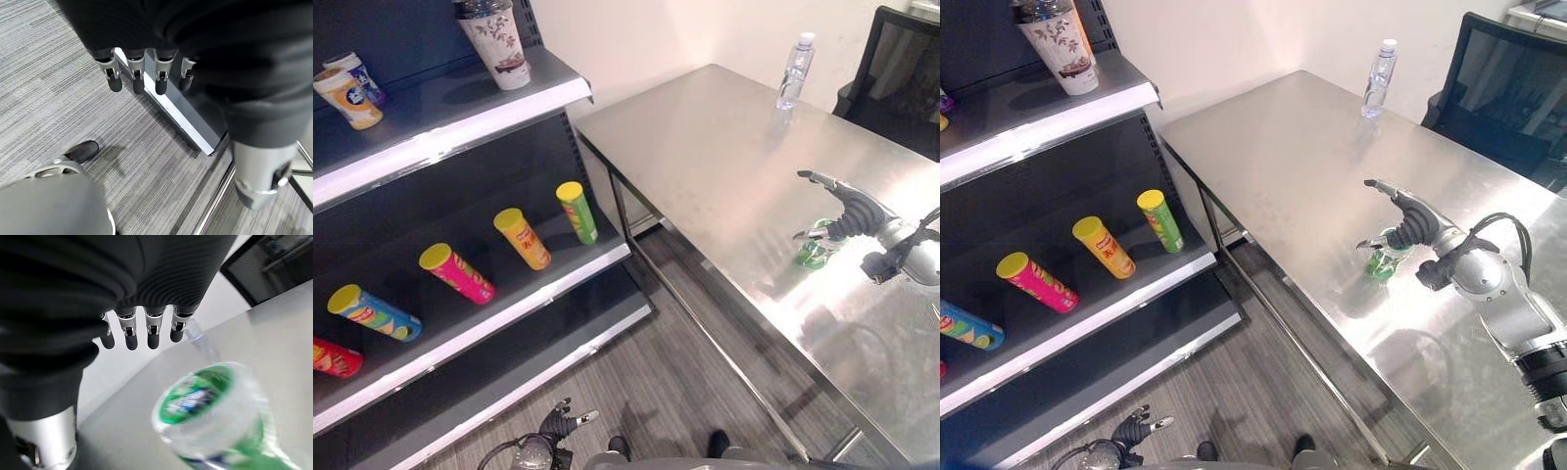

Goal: Put the goods on the table back onto the shelves and tidy them up.

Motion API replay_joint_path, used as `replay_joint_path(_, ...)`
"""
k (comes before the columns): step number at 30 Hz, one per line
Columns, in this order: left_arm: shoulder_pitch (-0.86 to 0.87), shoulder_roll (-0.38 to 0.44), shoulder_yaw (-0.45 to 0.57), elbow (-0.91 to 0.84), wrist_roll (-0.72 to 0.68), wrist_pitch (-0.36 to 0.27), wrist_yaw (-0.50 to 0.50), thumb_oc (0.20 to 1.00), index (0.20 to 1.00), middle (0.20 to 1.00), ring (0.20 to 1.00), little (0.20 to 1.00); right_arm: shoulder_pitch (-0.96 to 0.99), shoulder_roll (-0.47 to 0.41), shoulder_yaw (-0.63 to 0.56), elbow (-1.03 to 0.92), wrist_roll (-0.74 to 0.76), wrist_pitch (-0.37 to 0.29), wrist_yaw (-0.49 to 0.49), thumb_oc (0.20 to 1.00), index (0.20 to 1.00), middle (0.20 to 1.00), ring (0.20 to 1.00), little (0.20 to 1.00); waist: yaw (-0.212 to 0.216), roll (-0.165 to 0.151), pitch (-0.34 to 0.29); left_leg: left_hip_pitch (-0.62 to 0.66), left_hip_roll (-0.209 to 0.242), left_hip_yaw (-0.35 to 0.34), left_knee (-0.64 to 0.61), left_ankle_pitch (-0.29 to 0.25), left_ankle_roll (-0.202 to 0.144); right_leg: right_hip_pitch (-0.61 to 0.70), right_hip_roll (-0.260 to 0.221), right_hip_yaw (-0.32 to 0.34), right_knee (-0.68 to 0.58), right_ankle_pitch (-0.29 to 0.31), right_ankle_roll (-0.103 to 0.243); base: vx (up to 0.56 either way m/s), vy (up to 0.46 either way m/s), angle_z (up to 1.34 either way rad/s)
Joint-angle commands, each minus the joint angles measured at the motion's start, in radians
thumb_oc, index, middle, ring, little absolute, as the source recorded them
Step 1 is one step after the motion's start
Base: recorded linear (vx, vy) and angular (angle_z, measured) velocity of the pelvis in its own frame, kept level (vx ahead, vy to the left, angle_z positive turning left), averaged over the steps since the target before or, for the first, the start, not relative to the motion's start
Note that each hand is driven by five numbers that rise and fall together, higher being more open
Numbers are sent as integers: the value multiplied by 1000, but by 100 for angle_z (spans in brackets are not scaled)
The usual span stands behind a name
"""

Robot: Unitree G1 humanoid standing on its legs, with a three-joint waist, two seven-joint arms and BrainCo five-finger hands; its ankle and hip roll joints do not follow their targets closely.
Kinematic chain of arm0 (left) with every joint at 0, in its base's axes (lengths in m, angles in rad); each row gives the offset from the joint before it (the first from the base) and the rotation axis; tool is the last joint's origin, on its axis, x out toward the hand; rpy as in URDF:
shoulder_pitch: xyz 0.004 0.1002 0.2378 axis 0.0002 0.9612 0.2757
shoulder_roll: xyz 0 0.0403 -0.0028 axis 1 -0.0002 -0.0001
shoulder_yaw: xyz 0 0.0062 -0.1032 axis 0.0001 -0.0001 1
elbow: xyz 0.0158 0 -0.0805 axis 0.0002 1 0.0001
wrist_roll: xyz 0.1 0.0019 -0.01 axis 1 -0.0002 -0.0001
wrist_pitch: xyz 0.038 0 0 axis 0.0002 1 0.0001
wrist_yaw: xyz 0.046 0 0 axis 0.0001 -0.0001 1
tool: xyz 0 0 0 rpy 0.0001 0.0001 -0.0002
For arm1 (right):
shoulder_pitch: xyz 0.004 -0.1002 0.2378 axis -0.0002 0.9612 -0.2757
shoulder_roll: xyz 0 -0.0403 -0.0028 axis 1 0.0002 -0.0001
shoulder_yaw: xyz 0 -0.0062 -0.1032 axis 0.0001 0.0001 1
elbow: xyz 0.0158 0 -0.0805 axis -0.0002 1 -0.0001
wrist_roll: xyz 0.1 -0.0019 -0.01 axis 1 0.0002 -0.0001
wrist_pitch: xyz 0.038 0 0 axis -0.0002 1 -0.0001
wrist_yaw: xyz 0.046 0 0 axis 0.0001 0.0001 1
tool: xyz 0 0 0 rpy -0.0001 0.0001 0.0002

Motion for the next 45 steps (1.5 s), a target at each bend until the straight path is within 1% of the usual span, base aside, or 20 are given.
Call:
replay_joint_path(1,-49,5,-39,4,38,-24,-8,1000,1000,1000,1000,1000,-55,-38,14,-8,61,-24,4,1000,1000,1000,1000,1000,17,-17,-13,54,48,17,39,-64,-107,18,8,54,24,-110,106,-22,18,-10)
replay_joint_path(5,-47,7,-40,2,35,-24,-12,1000,1000,1000,1000,1000,-64,-40,33,12,70,-16,14,1000,1000,1000,1000,1000,20,-16,-12,52,50,20,40,-62,-107,16,10,52,24,-109,106,-9,7,-3)
replay_joint_path(12,-45,10,-41,-1,28,-28,-15,1000,1000,1000,1000,1000,-80,-12,67,59,87,-9,31,1000,1000,1000,1000,1000,29,-14,-8,52,54,24,41,-59,-108,17,10,55,18,-106,106,0,0,0)
replay_joint_path(18,-50,10,-45,-2,19,-27,-16,1000,1000,1000,1000,1000,-110,12,108,133,62,5,30,1000,1000,1000,1000,1000,34,-14,-5,51,55,22,40,-58,-107,18,11,53,17,-106,104,0,0,0)
replay_joint_path(45,-52,8,-15,10,15,-19,1,1000,1000,1000,1000,1000,-85,108,57,196,-18,14,-24,1000,1000,1000,1000,1000,52,-13,2,52,50,7,39,-61,-103,26,6,46,12,-107,102,0,0,0)
